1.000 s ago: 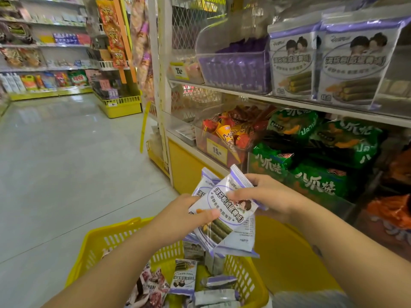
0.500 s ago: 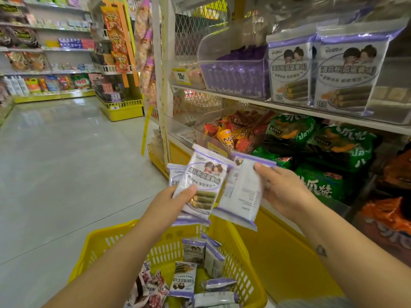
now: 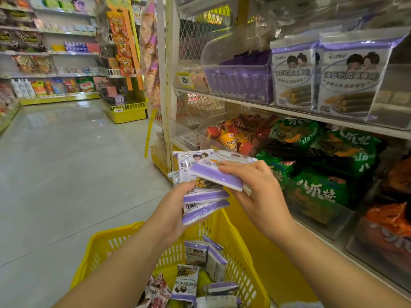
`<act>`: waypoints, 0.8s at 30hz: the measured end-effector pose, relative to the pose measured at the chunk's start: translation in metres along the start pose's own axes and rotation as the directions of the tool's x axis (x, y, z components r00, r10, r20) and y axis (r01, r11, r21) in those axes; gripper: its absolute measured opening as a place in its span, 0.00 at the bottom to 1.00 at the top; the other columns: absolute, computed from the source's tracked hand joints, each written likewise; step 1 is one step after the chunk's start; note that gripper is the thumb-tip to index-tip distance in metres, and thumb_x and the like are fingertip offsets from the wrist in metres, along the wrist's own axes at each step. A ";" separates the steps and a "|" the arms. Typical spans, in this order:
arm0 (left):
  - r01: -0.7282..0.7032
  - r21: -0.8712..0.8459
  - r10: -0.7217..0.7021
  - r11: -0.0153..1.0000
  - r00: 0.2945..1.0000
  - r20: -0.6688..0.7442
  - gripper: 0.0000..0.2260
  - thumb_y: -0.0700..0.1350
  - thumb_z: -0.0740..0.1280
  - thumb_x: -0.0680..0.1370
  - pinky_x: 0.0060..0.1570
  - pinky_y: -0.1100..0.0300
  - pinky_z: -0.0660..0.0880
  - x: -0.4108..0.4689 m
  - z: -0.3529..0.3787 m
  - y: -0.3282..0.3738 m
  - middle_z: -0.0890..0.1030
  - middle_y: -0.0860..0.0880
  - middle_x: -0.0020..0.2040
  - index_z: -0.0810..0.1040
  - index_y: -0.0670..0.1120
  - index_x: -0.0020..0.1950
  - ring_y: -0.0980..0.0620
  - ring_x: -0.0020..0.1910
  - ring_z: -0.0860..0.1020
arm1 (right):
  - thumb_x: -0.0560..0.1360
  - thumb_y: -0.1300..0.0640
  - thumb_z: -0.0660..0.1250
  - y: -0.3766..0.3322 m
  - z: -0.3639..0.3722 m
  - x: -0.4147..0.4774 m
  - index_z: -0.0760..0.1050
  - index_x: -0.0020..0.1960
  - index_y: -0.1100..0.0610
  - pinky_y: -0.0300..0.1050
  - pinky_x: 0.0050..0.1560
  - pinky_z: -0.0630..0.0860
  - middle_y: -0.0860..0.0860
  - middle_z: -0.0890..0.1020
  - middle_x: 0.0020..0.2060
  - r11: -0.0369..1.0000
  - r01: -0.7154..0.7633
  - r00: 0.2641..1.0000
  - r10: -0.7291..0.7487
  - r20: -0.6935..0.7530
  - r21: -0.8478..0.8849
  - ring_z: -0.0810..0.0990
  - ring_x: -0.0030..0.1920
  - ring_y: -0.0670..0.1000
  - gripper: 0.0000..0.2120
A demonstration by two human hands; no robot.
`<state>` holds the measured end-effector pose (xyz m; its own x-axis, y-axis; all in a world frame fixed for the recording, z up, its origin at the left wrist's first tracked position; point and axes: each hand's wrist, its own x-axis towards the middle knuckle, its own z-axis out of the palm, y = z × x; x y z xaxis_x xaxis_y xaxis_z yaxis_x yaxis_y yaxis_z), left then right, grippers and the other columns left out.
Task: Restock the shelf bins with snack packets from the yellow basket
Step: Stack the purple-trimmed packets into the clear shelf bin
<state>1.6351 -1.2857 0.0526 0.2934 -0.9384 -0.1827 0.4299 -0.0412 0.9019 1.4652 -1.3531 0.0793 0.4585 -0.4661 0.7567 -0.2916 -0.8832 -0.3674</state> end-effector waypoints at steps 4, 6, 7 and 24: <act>-0.037 -0.021 0.038 0.999 0.997 0.060 0.14 0.46 0.58 0.79 0.40 0.54 0.81 -0.003 -0.006 0.007 0.83 0.42 0.53 0.77 0.45 0.61 0.46 0.46 0.83 | 0.71 0.72 0.68 0.001 0.000 -0.001 0.80 0.58 0.51 0.30 0.66 0.60 0.42 0.70 0.65 0.995 -0.056 0.988 0.044 0.146 0.079 0.69 0.66 0.47 0.22; -0.054 -0.010 0.055 0.998 0.995 0.086 0.15 0.50 0.58 0.79 0.40 0.54 0.81 -0.004 -0.009 0.011 0.83 0.43 0.55 0.77 0.47 0.62 0.46 0.49 0.83 | 0.73 0.71 0.67 0.000 0.000 -0.001 0.79 0.57 0.50 0.32 0.68 0.61 0.42 0.66 0.68 0.986 -0.085 0.982 0.058 0.179 0.144 0.65 0.69 0.42 0.21; -0.072 0.007 0.071 0.997 0.991 0.117 0.17 0.53 0.59 0.79 0.42 0.54 0.81 -0.005 -0.009 0.012 0.83 0.43 0.56 0.78 0.47 0.62 0.45 0.51 0.82 | 0.73 0.71 0.67 -0.002 0.001 -0.001 0.79 0.57 0.50 0.33 0.69 0.61 0.43 0.65 0.68 0.983 -0.090 0.980 0.059 0.189 0.161 0.65 0.69 0.41 0.20; -0.263 0.671 0.064 0.693 0.950 0.307 0.21 0.66 0.69 0.64 0.62 0.52 0.73 -0.019 0.014 -0.003 0.71 0.57 0.65 0.68 0.74 0.55 0.60 0.60 0.74 | 0.72 0.51 0.68 0.010 -0.015 0.006 0.79 0.59 0.56 0.45 0.45 0.80 0.56 0.84 0.53 0.229 -0.666 0.721 0.442 0.533 0.710 0.83 0.52 0.56 0.18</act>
<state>1.6167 -1.2727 0.0585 0.0439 -0.9990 0.0040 -0.3527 -0.0118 0.9357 1.4522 -1.3635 0.0882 0.6494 -0.7546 0.0946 0.2243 0.0711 -0.9719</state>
